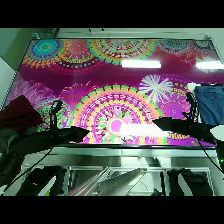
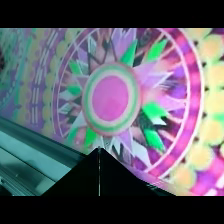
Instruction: Fold the shirts.
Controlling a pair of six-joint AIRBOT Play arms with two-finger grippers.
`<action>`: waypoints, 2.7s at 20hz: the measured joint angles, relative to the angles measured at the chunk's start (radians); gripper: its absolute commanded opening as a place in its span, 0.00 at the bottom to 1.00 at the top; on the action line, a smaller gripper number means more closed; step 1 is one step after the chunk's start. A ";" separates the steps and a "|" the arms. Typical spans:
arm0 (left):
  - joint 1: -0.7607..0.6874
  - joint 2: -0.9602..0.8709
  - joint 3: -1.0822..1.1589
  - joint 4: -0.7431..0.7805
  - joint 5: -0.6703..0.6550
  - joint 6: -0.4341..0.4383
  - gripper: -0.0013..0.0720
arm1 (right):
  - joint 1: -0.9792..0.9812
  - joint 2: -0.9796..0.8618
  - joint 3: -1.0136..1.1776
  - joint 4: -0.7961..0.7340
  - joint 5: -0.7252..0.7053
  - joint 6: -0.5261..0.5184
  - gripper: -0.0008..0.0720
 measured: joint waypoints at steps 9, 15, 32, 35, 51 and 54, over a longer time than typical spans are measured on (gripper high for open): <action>0.000 0.000 0.000 -0.004 -0.137 0.000 0.04 | 0.001 -0.005 0.000 0.010 -0.006 0.000 0.04; 0.020 0.000 0.013 0.039 -0.256 0.002 0.96 | 0.001 -0.006 0.000 0.053 -0.009 -0.004 0.04; 1.050 -0.497 0.438 0.673 -0.091 0.039 0.95 | 0.001 -0.040 0.000 0.054 -0.072 -0.045 0.04; 1.036 -0.672 0.504 0.715 -0.117 0.048 0.95 | 0.001 -0.064 0.000 0.054 -0.087 -0.045 0.04; 0.920 -1.047 0.824 0.619 0.096 0.086 0.04 | 0.001 -0.121 0.000 0.054 -0.097 -0.045 0.04; 0.805 -0.946 0.948 0.438 0.127 0.127 0.04 | 0.001 -0.121 0.000 0.057 -0.097 -0.045 0.04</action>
